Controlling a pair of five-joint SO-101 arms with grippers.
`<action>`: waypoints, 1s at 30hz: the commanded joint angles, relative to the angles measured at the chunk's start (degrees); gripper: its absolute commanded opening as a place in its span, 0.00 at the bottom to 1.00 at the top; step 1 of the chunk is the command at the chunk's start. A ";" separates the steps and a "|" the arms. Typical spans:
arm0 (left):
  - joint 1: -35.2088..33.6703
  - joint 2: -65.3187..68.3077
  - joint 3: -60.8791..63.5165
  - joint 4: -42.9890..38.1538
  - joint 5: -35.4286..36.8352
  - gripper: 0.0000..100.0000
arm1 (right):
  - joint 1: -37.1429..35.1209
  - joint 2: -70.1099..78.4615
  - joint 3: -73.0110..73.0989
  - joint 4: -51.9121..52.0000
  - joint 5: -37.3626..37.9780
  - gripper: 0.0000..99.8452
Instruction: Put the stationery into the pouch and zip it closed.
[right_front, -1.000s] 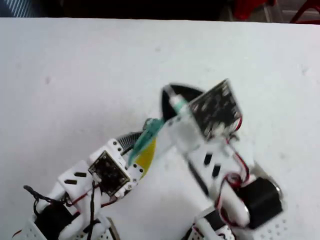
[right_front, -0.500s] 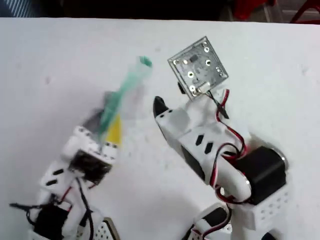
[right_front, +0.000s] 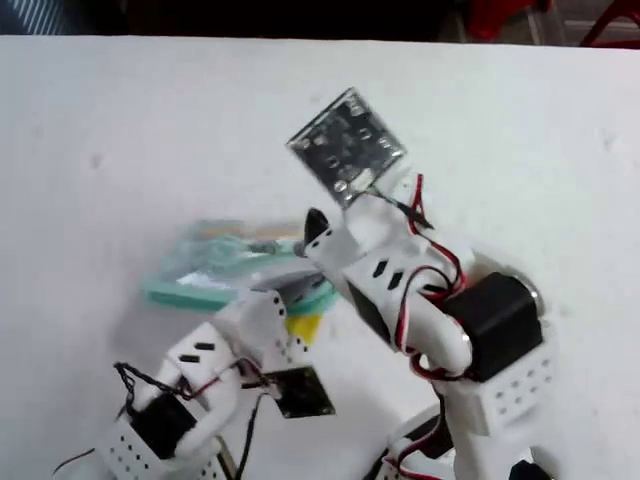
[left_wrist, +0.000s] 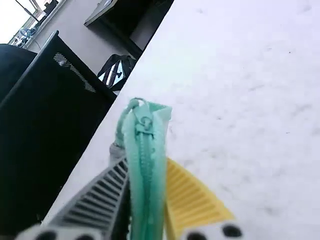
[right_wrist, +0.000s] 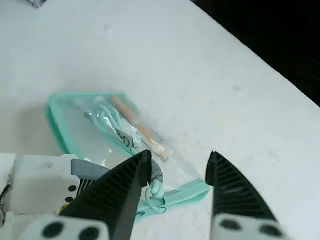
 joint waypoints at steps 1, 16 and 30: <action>1.10 -0.84 -0.88 1.85 -2.99 0.02 | 0.31 1.54 1.41 1.10 2.29 0.17; 1.54 -0.84 0.26 1.85 -3.60 0.02 | -9.98 24.04 -0.18 5.32 2.37 0.24; 1.19 -1.01 0.26 1.85 -5.10 0.02 | -3.03 38.46 2.29 5.41 7.56 0.07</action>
